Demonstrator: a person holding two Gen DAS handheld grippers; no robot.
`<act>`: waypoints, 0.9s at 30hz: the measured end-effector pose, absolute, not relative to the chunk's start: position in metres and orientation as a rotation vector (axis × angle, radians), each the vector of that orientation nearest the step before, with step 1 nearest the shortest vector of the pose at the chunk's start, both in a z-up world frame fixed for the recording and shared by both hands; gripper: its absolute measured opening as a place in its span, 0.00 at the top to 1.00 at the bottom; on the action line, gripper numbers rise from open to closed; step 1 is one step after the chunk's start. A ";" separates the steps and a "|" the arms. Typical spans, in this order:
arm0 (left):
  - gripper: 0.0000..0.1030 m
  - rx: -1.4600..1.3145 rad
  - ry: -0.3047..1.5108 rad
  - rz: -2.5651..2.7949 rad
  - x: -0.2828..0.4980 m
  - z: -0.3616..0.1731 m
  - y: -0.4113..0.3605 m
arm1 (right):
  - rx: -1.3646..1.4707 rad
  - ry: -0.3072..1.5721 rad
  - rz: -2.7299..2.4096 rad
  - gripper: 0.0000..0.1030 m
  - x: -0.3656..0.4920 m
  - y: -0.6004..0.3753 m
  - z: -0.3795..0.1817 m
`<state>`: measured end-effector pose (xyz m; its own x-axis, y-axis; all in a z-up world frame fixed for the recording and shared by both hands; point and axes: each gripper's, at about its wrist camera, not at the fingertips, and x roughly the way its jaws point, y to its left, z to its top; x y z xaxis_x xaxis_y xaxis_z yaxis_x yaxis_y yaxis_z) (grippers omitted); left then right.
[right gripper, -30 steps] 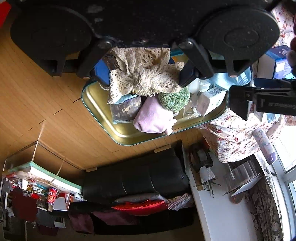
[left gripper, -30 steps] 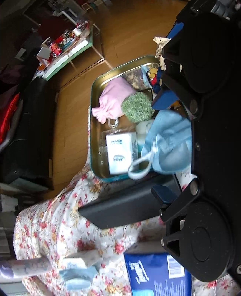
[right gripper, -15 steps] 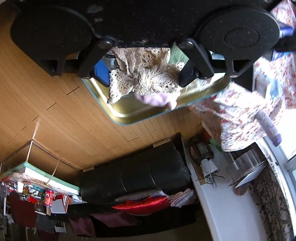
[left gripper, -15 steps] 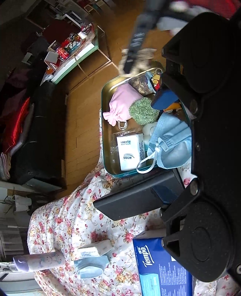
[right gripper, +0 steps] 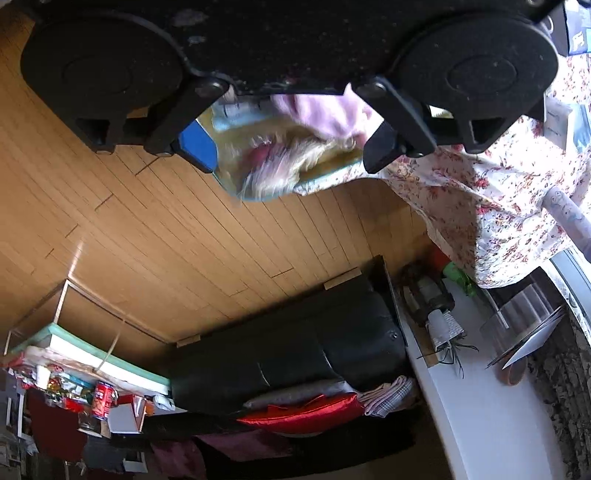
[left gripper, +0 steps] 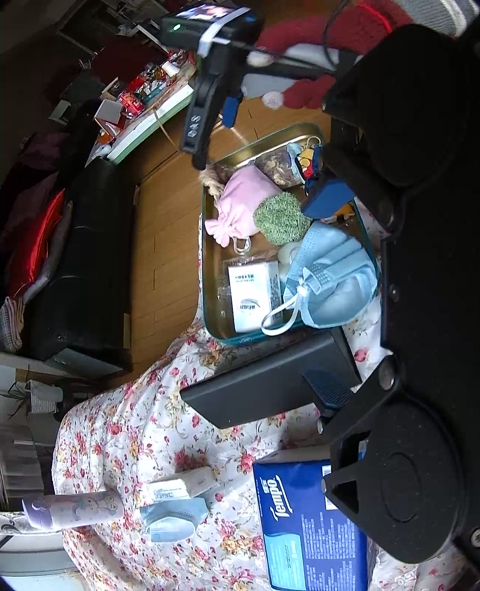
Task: Organize soft objects
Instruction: 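Lift both tools out of the tray and move back over the bedspread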
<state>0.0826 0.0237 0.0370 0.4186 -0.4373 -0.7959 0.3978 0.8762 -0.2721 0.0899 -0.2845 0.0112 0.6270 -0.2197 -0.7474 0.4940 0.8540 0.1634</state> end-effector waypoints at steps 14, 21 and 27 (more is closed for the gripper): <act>0.12 -0.010 0.977 -0.433 0.077 0.040 0.055 | 0.314 0.795 -0.387 0.16 0.021 -0.232 0.018; 0.11 0.000 0.922 -0.303 0.079 0.049 0.094 | 0.350 0.772 -0.307 0.16 0.012 -0.200 0.038; 0.09 -0.029 0.898 -0.162 0.091 0.049 0.142 | 0.332 0.774 -0.235 0.16 0.012 -0.167 0.047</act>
<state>0.0907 0.1422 0.0492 0.6117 -0.1529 -0.7761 0.1286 0.9873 -0.0931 0.0124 -0.1668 0.0469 0.6933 -0.0861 -0.7155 0.3267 0.9225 0.2056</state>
